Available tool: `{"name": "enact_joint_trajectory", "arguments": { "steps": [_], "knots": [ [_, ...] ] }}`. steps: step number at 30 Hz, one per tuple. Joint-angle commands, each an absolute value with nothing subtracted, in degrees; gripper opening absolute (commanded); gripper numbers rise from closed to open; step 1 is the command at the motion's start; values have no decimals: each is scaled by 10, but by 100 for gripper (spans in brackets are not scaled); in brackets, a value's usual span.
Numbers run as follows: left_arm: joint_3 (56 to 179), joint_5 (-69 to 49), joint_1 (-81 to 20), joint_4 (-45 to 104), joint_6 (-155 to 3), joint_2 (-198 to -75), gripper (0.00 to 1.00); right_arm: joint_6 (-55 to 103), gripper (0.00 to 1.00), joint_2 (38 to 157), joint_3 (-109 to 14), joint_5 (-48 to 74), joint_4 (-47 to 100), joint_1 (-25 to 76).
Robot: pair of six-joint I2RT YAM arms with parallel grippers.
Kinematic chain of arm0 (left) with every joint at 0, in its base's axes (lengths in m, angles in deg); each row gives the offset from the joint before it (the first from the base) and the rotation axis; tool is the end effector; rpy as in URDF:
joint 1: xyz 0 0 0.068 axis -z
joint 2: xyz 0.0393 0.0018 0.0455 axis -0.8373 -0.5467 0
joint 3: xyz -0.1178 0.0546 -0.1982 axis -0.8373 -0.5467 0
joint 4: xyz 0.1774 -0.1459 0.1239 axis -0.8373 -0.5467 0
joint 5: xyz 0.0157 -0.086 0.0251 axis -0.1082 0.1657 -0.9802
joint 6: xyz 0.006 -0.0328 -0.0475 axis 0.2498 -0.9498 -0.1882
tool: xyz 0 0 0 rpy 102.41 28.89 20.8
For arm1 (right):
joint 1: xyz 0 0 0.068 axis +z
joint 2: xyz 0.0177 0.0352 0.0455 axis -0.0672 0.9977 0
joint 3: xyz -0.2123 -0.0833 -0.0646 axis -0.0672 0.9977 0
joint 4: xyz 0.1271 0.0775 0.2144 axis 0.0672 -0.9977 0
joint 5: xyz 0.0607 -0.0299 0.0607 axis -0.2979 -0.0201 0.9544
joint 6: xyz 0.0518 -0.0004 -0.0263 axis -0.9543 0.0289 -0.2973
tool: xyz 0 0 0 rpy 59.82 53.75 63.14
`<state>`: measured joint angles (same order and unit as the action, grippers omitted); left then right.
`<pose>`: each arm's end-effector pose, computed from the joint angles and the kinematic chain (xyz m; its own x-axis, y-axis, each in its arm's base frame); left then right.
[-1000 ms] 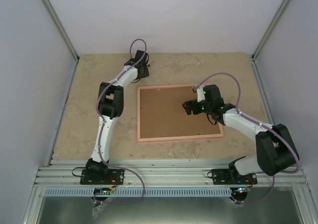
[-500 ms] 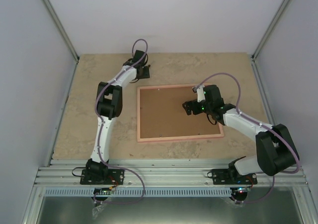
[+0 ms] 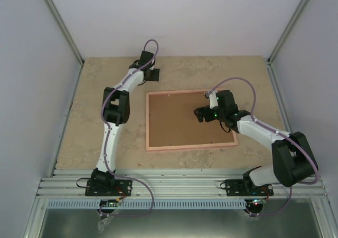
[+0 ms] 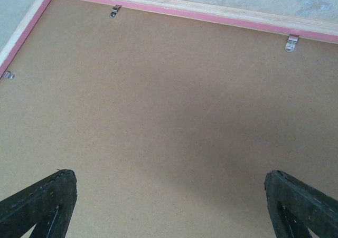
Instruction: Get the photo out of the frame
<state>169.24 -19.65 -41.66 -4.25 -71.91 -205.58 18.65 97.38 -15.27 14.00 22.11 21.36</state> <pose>0.5080 -0.1368 0.1236 -0.7868 0.0733 -0.6129 0.1402 0.9882 -0.0619 0.2679 0.1330 0.1580 -0.7081 -0.1052 -0.6982 -0.3820 0.8887 0.2534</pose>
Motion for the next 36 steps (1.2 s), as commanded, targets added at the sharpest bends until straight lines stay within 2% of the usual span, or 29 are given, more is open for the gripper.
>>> {"name": "enact_joint_trajectory", "arguments": {
  "steps": [1, 6, 15, 24, 31, 36],
  "knots": [
    [1716, -165, -420, -46, -689, -2086, 59, 181, 98, 967, -148, 147, 229, 215],
    [1714, -163, -420, -59, -693, -2090, 36, 176, 98, 965, -149, 147, 229, 215],
    [1669, -145, -420, -47, -706, -2055, 9, 161, 98, 961, -145, 157, 237, 215],
    [1613, -101, -420, -20, -751, -1964, 0, 148, 98, 942, -151, 167, 246, 216],
    [1578, -16, -419, -14, -807, -1873, 0, 110, 98, 932, -157, 210, 284, 220],
    [1483, 42, -419, 29, -878, -1788, 0, 76, 97, 933, -182, 240, 314, 223]
  ]
}}
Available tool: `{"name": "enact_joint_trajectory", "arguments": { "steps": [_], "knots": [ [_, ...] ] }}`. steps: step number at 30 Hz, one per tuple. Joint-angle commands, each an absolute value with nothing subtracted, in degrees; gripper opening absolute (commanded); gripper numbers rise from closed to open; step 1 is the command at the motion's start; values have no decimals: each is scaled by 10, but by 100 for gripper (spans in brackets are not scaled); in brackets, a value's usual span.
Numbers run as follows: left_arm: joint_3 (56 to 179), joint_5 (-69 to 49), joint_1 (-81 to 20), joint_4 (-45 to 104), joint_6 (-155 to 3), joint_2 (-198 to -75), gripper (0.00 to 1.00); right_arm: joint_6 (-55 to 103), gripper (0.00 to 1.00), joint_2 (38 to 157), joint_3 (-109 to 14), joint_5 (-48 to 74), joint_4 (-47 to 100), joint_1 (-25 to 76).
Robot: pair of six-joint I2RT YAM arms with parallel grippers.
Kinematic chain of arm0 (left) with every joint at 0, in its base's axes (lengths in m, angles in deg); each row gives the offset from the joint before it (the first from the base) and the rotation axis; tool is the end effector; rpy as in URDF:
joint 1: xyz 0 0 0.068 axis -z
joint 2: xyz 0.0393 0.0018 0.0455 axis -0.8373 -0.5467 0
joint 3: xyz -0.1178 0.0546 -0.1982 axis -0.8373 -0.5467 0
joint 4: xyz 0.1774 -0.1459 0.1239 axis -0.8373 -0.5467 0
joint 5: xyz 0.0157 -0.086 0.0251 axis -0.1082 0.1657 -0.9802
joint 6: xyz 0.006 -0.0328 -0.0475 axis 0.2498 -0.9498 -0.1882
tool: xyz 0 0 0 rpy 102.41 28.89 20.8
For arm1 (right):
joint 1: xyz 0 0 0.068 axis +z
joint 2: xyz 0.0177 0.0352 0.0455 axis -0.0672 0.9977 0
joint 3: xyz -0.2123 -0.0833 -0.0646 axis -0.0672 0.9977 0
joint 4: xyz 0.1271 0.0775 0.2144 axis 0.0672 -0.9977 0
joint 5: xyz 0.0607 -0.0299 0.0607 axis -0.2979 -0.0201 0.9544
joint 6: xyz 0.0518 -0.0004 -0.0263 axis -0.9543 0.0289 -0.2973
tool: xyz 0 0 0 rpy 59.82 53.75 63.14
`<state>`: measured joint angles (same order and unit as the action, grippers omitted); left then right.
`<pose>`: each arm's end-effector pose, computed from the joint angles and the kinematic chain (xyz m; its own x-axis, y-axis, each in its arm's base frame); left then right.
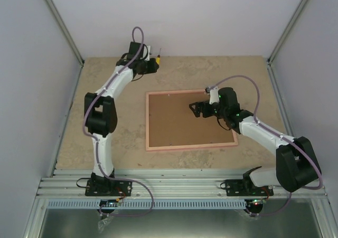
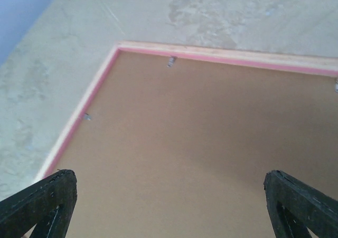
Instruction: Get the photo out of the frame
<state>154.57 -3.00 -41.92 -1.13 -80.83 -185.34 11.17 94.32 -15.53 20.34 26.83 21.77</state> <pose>0.4638 -0.1349 0.2167 -0.7589 -0.0849 -0.6456 0.2228 0.8978 -0.3800 0.2676 0.1403 0.1824 -0.6863 0.0290 -0.7267 -0.4037 0.8160 0.4138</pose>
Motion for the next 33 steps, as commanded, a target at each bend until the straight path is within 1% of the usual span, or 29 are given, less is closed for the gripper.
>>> {"name": "enact_joint_trajectory", "arguments": {
  "steps": [1, 6, 12, 15, 24, 33],
  "knots": [
    [1457, 57, -419, 43, -895, -1771, 0, 68, 97, 933, -186, 244, 322, 224],
    [1333, 122, -414, 124, -985, -1688, 0, 23, 95, 933, -198, 267, 361, 227],
    [1237, 107, -385, 156, -1013, -1594, 0, -30, 91, 937, -214, 276, 394, 236],
    [1187, 96, -362, 176, -1022, -1552, 0, -62, 90, 950, -220, 301, 428, 241],
    [1074, 49, -292, 253, -1062, -1457, 0, -153, 80, 1005, -236, 345, 512, 257],
    [1009, 31, -251, 346, -1084, -1406, 0, -213, 63, 1063, -250, 370, 575, 262]
  ]
}}
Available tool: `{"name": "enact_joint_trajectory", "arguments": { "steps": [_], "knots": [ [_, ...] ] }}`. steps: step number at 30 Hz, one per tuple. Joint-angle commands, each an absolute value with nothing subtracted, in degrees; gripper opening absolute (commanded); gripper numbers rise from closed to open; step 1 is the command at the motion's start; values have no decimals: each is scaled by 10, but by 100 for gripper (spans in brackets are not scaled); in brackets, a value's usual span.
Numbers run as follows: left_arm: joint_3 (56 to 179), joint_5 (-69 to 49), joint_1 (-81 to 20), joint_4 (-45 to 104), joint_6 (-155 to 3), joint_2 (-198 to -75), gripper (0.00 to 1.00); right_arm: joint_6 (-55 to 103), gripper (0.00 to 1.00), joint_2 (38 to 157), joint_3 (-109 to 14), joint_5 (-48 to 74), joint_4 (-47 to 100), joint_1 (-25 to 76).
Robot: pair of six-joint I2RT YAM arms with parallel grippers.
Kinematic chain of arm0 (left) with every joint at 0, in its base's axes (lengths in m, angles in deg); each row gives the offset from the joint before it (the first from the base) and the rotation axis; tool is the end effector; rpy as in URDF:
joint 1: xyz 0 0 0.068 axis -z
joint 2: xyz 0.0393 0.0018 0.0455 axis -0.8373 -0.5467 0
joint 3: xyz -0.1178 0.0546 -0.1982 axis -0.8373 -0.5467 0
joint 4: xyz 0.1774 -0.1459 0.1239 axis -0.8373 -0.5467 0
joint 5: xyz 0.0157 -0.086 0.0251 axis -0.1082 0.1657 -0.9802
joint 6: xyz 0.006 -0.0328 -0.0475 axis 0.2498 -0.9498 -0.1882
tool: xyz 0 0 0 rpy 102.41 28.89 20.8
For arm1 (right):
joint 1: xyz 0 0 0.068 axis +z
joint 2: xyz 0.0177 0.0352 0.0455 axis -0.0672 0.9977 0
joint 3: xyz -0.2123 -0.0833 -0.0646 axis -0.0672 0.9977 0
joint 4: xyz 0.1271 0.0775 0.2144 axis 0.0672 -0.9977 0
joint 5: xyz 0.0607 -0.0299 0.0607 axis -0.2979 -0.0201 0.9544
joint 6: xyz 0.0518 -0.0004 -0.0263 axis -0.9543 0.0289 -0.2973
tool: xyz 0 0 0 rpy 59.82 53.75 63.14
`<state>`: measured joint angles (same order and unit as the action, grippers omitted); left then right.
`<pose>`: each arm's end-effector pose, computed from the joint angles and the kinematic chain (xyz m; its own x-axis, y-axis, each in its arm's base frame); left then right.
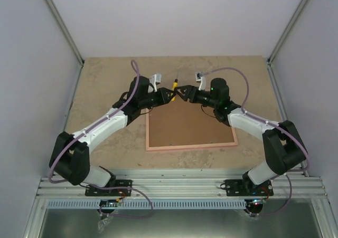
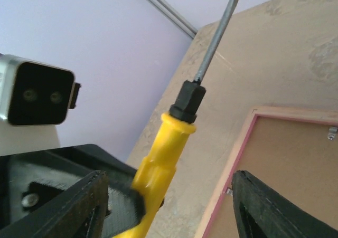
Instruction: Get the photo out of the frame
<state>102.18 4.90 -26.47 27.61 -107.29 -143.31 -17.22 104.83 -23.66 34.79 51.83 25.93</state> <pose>0.2836 -0.1851 0.2401 -0.7927 -0.2655 -0.5488 0.3134 0.5947 -0.7404 0.2964 0.1932 0.2197 -0.7515 0.3145 -0.5799 -0.4361 0.4227 0.7944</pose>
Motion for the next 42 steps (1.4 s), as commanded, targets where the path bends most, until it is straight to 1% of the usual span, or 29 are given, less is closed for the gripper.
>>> {"name": "enact_joint_trajectory", "arguments": {
  "steps": [1, 4, 8, 12, 15, 22, 24, 27, 29, 32, 37, 40, 42],
  "knots": [
    [1006, 28, -249, 349, -1083, -1404, 0, -215, 61, 1068, -251, 369, 578, 262],
    [997, 26, -246, 357, -1081, -1400, 0, -223, 57, 1076, -252, 368, 588, 263],
    [992, 24, -242, 358, -1078, -1399, 0, -238, 48, 1088, -253, 379, 606, 264],
    [990, 19, -239, 360, -1071, -1396, 0, -246, 42, 1099, -254, 383, 613, 266],
    [986, 17, -237, 363, -1065, -1395, 0, -248, 34, 1104, -255, 385, 616, 268],
    [976, 15, -234, 370, -1053, -1377, 0, -250, 6, 1112, -258, 391, 620, 269],
    [975, 13, -233, 367, -1051, -1371, 0, -248, 1, 1112, -258, 394, 619, 268],
    [972, 15, -233, 367, -1053, -1366, 5, -241, 1, 1109, -261, 404, 618, 267],
    [970, 14, -233, 365, -1055, -1363, 12, -234, 0, 1107, -263, 412, 615, 266],
    [969, 9, -234, 362, -1052, -1354, 18, -222, 1, 1104, -263, 427, 609, 261],
    [967, 13, -234, 362, -1046, -1353, 23, -218, 0, 1107, -268, 454, 606, 257],
    [960, 18, -233, 367, -1051, -1354, 32, -217, 0, 1104, -270, 455, 601, 256],
    [954, 21, -234, 370, -1052, -1352, 36, -218, 1, 1104, -271, 455, 598, 254]
  ]
}}
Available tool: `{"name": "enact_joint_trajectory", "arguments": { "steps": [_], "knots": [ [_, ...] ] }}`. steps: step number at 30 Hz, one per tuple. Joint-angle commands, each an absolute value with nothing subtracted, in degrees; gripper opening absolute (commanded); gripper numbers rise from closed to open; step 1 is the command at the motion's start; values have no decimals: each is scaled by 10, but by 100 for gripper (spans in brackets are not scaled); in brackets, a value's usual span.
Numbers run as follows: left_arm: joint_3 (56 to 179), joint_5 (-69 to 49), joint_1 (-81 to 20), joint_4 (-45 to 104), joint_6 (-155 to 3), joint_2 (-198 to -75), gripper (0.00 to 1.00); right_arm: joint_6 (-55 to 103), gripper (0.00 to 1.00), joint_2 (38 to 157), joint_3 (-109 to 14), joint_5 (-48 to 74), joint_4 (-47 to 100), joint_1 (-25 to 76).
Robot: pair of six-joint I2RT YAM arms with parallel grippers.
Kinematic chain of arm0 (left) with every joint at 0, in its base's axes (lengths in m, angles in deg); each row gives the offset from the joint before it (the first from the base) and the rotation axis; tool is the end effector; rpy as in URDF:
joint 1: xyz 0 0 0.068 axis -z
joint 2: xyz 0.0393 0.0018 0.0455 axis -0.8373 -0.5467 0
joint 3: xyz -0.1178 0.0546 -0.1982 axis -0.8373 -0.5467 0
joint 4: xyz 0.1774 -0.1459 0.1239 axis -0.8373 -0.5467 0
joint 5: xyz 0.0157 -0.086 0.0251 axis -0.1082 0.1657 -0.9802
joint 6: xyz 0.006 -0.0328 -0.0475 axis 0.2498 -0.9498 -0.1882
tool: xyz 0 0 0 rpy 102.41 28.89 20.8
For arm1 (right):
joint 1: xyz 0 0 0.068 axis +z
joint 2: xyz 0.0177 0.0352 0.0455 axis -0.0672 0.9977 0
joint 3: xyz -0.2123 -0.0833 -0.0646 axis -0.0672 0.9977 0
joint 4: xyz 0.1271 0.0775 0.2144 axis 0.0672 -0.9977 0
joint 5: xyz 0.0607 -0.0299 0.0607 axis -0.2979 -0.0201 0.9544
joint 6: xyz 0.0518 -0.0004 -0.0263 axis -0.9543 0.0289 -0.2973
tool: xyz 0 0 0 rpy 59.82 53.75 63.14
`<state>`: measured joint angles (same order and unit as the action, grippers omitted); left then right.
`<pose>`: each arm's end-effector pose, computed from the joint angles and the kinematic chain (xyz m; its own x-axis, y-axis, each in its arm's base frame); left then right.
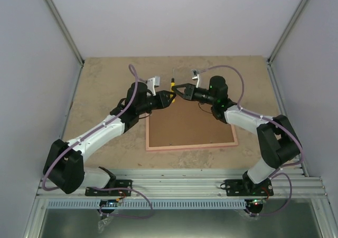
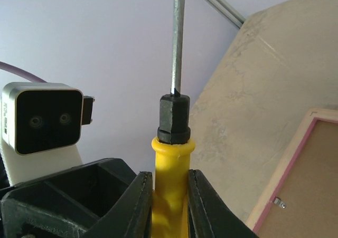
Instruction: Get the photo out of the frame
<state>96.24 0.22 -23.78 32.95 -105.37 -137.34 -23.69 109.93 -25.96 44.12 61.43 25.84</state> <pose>0.2612 -0.1857 0.2452 -0.7160 -0.2808 -0.6391 0.3908 0.5974 -0.7003 0.3055 0.2042 0.2215 -0.8001 0.2733 -0.5340 -0.4767 0.2506 0.8426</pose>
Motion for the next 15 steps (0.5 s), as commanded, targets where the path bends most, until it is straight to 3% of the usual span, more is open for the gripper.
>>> {"name": "enact_joint_trajectory", "arguments": {
  "steps": [1, 15],
  "knots": [
    [953, 23, -234, 370, -1052, -1352, 38, -217, 0, 1105, -271, 456, 597, 253],
    [953, 140, -330, 421, -1127, -1382, 65, -159, 1, 1117, -279, 495, 539, 245]
  ]
}}
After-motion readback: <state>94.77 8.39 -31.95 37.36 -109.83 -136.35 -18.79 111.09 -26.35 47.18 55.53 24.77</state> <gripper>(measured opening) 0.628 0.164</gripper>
